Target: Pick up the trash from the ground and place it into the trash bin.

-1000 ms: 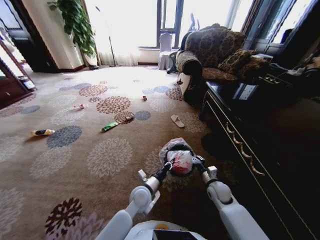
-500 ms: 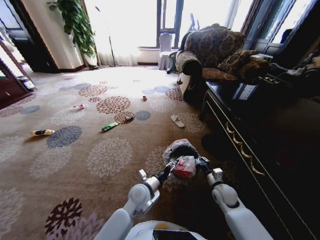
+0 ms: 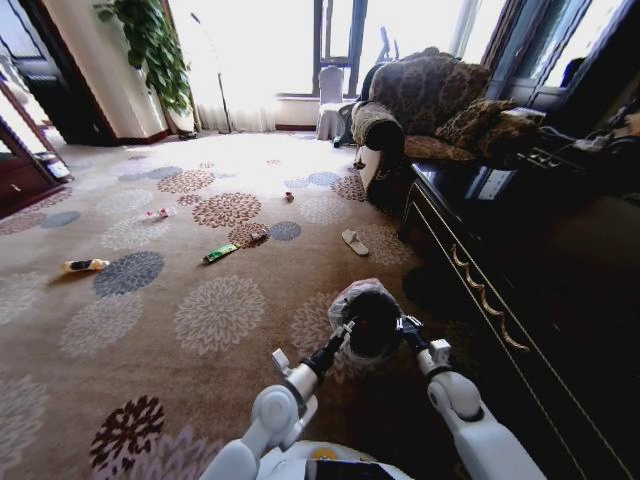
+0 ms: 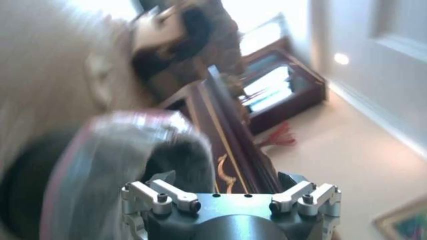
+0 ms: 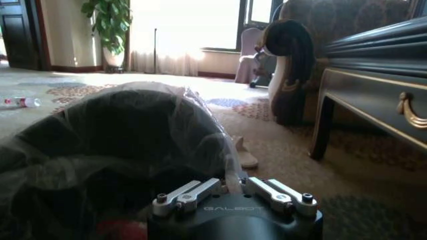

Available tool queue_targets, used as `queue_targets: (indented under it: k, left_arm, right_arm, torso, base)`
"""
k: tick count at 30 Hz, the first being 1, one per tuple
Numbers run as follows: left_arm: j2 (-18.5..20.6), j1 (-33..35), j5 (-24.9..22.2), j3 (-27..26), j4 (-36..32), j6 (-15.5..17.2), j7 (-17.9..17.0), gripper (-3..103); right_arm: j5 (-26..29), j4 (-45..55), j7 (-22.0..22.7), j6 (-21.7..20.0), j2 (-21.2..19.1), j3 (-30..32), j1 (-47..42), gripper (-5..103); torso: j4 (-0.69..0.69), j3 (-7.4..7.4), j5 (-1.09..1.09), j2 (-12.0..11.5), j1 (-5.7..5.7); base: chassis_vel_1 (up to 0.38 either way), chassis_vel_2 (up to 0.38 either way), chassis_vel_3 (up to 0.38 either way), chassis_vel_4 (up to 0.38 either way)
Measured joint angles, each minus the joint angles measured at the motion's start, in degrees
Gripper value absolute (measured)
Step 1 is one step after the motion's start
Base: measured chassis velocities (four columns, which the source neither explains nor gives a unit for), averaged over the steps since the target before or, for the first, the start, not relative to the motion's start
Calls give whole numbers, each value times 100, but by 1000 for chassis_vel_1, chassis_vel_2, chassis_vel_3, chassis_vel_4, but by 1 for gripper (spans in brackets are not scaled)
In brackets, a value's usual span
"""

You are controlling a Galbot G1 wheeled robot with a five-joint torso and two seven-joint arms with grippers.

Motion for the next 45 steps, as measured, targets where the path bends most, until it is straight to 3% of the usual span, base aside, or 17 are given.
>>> queue_targets:
  k: [1, 3, 6, 7, 9, 11, 15, 16, 17, 22, 35, 45]
  left_arm:
    - [49, -82, 464, -191, 37, -159, 241, 100]
    - [96, -119, 649, -324, 40, -251, 378, 100]
    - [371, -154, 1321, -909, -36, -808, 1160, 100]
    - [371, -154, 1321, -909, -36, -808, 1160, 100]
    - [511, -140, 1821, -1508, -94, -1265, 1422, 100]
    - [521, -140, 1955, -1709, -97, -1361, 1421, 100]
    - [495, -151, 2366, -2291, -13, -1638, 1192, 100]
    - [473, -152, 2459, -2384, 24, -1662, 1009, 100]
    - [412, -163, 2695, -2512, 130, -1649, 545, 100]
    - [313, -186, 3146, -2733, 482, -1515, 30, 100]
    - [105, -24, 3792, -2766, 1054, -1315, -48, 100]
    - [53, -73, 3806, -2641, 1259, -1191, -184, 100]
  right_arm:
    - [-17, 68, 5, 56, -1, 99, -91, 0]
    - [-11, 105, 6, 85, -2, 142, -129, 0]
    - [44, 239, 2, 234, 17, 326, -269, 0]
    - [44, 239, 2, 234, 17, 326, -269, 0]
    - [136, 347, 3, 281, 14, 411, -374, 0]
    - [186, 405, 3, 281, 13, 423, -413, 0]
    - [269, 700, 4, 293, 35, 438, -559, 0]
    - [254, 755, 3, 316, 51, 434, -583, 0]
    - [193, 839, 0, 365, 91, 414, -617, 0]
    - [133, 938, 2, 456, 129, 403, -684, 0]
    - [85, 1023, 2, 675, 272, 484, -924, 0]
    - [127, 1079, 4, 722, 255, 566, -1042, 0]
  torso:
    - [-5, 0, -1, 0, 0]
    - [-5, 0, -2, 0, 0]
    - [0, 0, 0, 0, 0]
    - [0, 0, 0, 0, 0]
    - [1, 0, 0, 0, 0]
    - [0, 0, 0, 0, 0]
    - [-2, 0, -2, 0, 0]
    - [-1, 0, -2, 0, 0]
    - [1, 0, 1, 0, 0]
    - [-1, 0, 0, 0, 0]
    - [-1, 0, 1, 0, -1]
    - [-1, 1, 1, 0, 0]
  base:
    - [0, 0, 0, 0]
    - [0, 0, 0, 0]
    - [0, 0, 0, 0]
    - [0, 0, 0, 0]
    - [0, 0, 0, 0]
    - [0, 0, 0, 0]
    - [0, 0, 0, 0]
    - [0, 0, 0, 0]
    - [0, 0, 0, 0]
    - [0, 0, 0, 0]
    - [-86, 85, 91, -92]
    - [-287, 287, 286, -290]
